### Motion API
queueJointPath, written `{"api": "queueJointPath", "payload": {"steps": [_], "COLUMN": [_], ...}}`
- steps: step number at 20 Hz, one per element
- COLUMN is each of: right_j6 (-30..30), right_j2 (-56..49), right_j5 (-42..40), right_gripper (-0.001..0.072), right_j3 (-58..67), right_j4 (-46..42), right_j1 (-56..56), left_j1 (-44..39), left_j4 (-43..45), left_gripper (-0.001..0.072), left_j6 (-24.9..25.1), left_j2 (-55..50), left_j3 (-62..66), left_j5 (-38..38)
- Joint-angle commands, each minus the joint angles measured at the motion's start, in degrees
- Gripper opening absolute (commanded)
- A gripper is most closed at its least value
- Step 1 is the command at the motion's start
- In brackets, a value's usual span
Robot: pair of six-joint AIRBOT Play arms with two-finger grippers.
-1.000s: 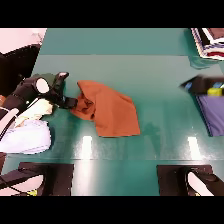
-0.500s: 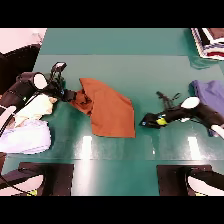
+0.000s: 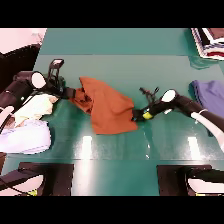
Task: Fold the shirts.
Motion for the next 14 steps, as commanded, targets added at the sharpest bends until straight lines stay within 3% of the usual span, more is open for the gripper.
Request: {"api": "queueJointPath", "payload": {"steps": [1,5,14], "right_j6": [5.92,6.08,2.89], "right_j2": [6.25,20.06,39.5], "right_j5": [4.5,9.66,9.92], "right_gripper": [0.0013,0.0013,0.0013], "right_j3": [8.52,21.22,42.82], "right_j4": [-14.08,-22.77,-22.75], "right_j1": [-5.75,-17.77,-32.35], "left_j1": [1.49,4.31,4.28], "left_j4": [4.68,6.51,5.11], "left_gripper": [0.0027,0.0028,0.0028], "left_j6": [-1.92,-0.79,-0.85], "left_j2": [4.37,14.12,29.66], "left_j3": [4.57,17.16,38.71], "left_j5": [1.01,0.87,-0.39]}}
